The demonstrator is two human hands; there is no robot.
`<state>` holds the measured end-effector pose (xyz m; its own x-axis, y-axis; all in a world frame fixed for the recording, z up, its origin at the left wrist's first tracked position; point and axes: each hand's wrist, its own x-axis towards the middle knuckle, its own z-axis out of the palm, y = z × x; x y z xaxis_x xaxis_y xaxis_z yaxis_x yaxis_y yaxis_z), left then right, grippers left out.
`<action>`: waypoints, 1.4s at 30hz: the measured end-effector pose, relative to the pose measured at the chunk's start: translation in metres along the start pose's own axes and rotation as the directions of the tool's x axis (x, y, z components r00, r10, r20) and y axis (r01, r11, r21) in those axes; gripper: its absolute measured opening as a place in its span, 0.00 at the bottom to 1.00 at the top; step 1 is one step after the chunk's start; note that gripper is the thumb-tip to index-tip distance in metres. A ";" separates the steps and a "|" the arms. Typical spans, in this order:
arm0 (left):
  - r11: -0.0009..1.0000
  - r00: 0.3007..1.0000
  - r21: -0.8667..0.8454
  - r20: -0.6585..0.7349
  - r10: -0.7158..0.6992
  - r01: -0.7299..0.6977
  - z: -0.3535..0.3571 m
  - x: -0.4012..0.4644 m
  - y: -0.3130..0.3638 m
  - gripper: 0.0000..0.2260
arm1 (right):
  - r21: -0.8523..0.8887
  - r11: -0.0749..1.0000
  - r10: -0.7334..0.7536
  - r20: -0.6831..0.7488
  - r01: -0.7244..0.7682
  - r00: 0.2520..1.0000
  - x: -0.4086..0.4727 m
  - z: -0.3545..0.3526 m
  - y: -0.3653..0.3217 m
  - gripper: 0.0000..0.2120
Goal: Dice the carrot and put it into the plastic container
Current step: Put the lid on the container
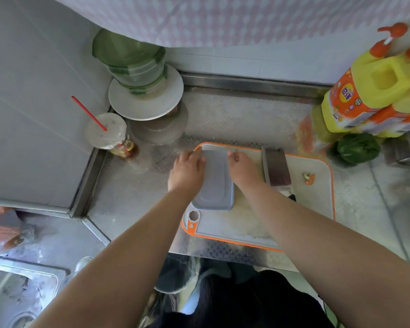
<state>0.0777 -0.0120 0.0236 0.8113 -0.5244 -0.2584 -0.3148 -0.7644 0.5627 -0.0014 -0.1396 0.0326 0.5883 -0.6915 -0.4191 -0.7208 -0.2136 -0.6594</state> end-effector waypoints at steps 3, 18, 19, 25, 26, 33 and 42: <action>0.955 0.981 -0.272 -0.117 -0.155 0.118 0.014 0.008 0.002 0.14 | 0.283 0.948 0.158 -0.031 -0.143 0.987 0.018 0.017 0.004 0.15; 0.730 0.899 -0.622 -0.093 -0.428 0.283 0.025 0.024 0.003 0.10 | 0.561 0.821 0.237 -0.164 -0.107 0.958 0.017 0.041 0.007 0.13; 0.732 0.900 -0.621 -0.097 -0.426 0.280 0.025 0.024 0.002 0.09 | 0.566 0.818 0.232 -0.168 -0.099 0.958 0.016 0.041 0.007 0.13; 0.780 0.931 -0.566 -0.059 -0.360 0.266 0.018 0.017 -0.008 0.09 | 0.550 0.814 0.231 -0.013 -0.186 0.973 0.007 0.030 0.016 0.19; 0.797 0.932 -0.528 -0.025 -0.360 0.294 0.013 0.010 -0.011 0.12 | 0.479 0.849 0.239 0.030 -0.224 0.970 0.001 0.024 0.021 0.27; 0.752 0.834 -0.434 0.478 -0.275 0.496 0.000 -0.075 -0.043 0.15 | 0.156 0.912 0.209 0.621 -0.380 0.756 -0.068 -0.023 0.046 0.07; 0.744 0.861 -0.478 0.440 -0.256 0.466 0.013 -0.074 -0.041 0.11 | 0.406 0.769 0.291 0.466 -0.494 0.836 -0.072 -0.004 0.049 0.09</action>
<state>0.0240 0.0530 0.0094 0.5623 -0.4204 -0.7121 0.3793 -0.6342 0.6738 -0.0802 -0.1034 0.0332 0.4525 -0.3184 -0.8330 -0.6964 0.4573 -0.5531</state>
